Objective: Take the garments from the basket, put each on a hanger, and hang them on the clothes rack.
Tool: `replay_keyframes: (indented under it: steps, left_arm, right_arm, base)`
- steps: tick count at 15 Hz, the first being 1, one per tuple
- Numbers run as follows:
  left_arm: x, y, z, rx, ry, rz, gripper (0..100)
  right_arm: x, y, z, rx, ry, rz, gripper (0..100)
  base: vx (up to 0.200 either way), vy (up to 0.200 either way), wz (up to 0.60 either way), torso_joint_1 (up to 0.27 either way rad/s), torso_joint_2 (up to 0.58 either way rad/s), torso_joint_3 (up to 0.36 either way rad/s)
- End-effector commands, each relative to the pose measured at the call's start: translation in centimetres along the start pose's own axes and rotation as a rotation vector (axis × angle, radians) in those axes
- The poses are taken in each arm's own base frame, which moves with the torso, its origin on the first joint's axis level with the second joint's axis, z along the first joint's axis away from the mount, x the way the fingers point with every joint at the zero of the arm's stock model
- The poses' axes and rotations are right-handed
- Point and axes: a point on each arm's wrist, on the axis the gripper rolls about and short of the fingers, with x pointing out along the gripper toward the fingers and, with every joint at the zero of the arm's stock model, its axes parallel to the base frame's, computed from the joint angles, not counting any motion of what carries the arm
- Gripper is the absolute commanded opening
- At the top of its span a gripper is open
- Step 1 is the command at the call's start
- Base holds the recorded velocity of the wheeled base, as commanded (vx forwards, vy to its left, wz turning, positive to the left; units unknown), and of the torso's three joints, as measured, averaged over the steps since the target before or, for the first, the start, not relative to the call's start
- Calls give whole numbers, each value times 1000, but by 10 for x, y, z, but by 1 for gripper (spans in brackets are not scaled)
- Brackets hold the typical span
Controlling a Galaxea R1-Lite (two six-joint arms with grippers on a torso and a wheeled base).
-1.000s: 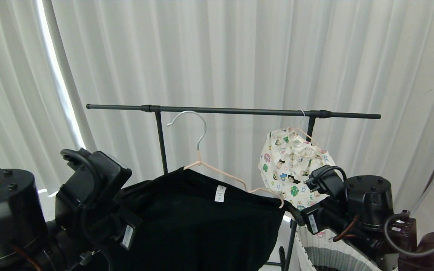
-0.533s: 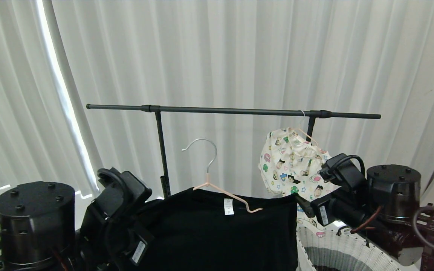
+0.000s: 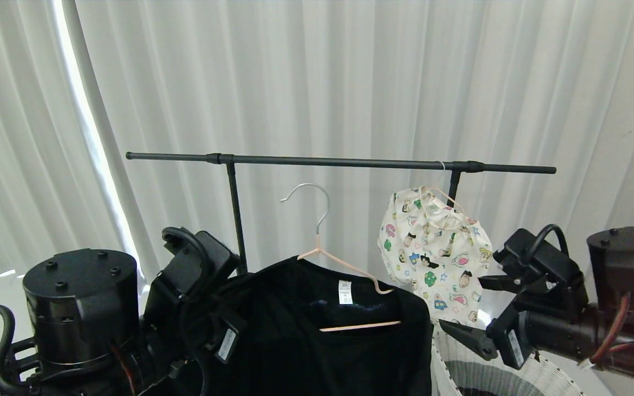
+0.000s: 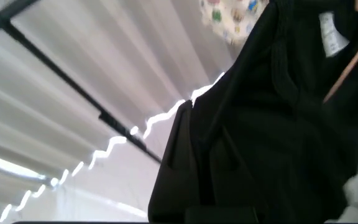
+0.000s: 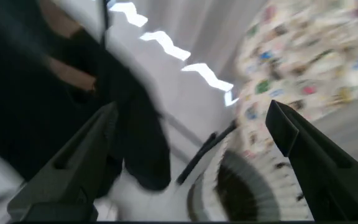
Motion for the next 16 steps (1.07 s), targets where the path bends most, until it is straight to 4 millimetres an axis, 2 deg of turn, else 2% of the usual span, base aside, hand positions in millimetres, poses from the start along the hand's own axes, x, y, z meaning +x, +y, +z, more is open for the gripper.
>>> replay_keyframes:
  steps: [1,2,4,7,8,10,13,16]
  left_arm:
    - [1,-5,2,4,-11,-18,0]
    - [0,-6,2,6,-16,-26,0]
    - [-6,-20,9,22,-71,-88,0]
    - [-12,-36,16,39,-137,-173,0]
    - [-13,-38,17,44,-146,-185,0]
    - [-23,-44,22,59,-187,-222,0]
    - [-27,-42,24,57,-205,-218,0]
    - [-31,-40,26,56,-223,-211,0]
  right_arm:
    - [-31,-1,29,-10,-105,77,100]
    - [-32,-1,32,-24,-102,89,100]
    - [-31,3,31,-168,-93,181,100]
    - [-30,21,29,-326,-42,373,100]
    - [-28,24,30,-333,-32,398,100]
    - [-8,32,40,-353,-9,451,100]
    - [13,39,45,-356,22,483,100]
    - [21,41,48,-320,64,509,100]
  base:
    - [0,0,0,0,0,0]
    - [0,0,0,0,0,0]
    - [0,0,0,0,0,0]
    - [0,0,0,0,0,0]
    - [0,0,0,0,0,0]
    - [0,0,0,0,0,0]
    - [0,0,0,0,0,0]
    - [0,0,0,0,0,0]
